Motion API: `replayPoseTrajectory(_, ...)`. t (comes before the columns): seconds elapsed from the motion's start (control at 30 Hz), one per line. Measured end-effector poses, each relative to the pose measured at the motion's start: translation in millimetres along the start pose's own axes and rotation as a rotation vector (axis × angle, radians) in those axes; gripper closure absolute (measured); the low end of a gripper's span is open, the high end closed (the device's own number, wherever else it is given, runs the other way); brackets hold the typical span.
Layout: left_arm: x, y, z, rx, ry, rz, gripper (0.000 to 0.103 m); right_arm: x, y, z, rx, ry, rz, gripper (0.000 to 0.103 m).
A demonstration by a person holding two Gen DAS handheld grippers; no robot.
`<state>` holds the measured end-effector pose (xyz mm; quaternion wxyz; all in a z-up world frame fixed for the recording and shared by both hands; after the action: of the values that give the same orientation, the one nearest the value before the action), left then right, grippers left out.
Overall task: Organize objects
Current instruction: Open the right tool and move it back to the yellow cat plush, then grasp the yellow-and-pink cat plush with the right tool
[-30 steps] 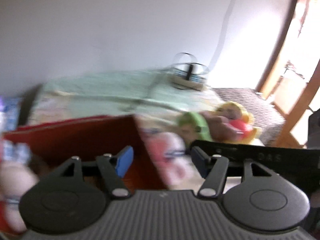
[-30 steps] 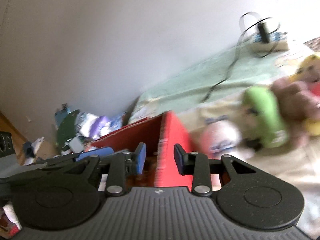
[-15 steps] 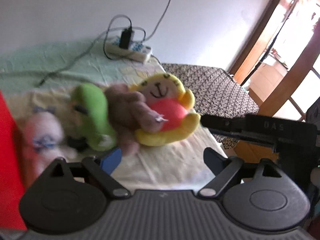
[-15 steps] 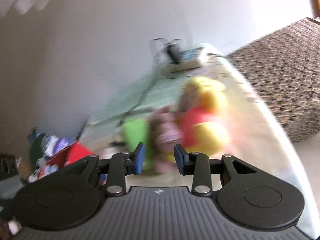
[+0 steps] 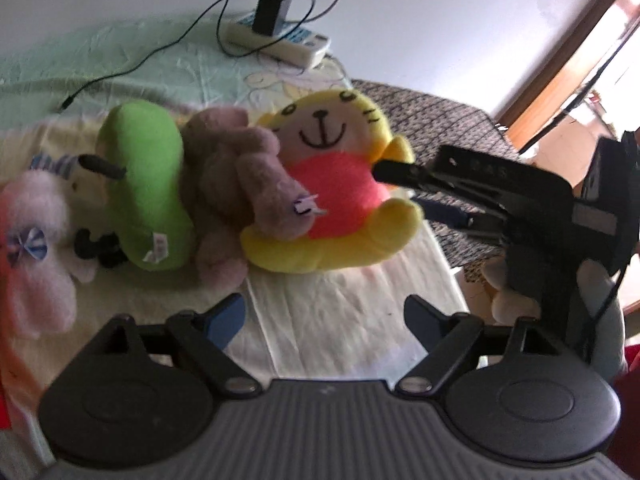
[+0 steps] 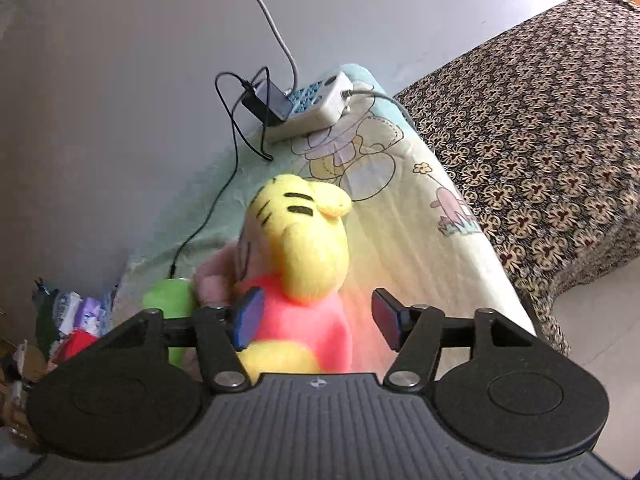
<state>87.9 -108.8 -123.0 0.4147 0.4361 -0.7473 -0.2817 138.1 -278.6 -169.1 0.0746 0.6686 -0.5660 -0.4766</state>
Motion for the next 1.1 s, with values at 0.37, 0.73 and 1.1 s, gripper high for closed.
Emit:
replayPoseTrajectory(0.37, -11, -12, -3, -0.036, 0.030, 0.010, 0.017, -15, -25, -1, -0.080, -0.047, -0.101, 0.055)
replayPoseTrajectory(0.73, 21, -17, 6, -0.080, -0.037, 0.172, 0.014, 3, 35, 17, -0.097, -0.069, -0.106, 0.061)
replayPoseTrajectory(1.1, 59, -45, 42, -0.201, -0.112, 0.324, 0.011, 25, 84, 60, -0.095, -0.063, -0.061, 0.061)
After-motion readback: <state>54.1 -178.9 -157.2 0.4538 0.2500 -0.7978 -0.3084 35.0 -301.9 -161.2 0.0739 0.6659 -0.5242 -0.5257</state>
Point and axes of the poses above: each gripper's, at about its wrist camera, not at the fingertips, and y roughly against the way its jaws point, x to its right, z to its underside, the point moved 8 cm from there along -y, roughly the way its jaws point, and after that the axes turned 3 degrees about z, right-handed, at the moved point
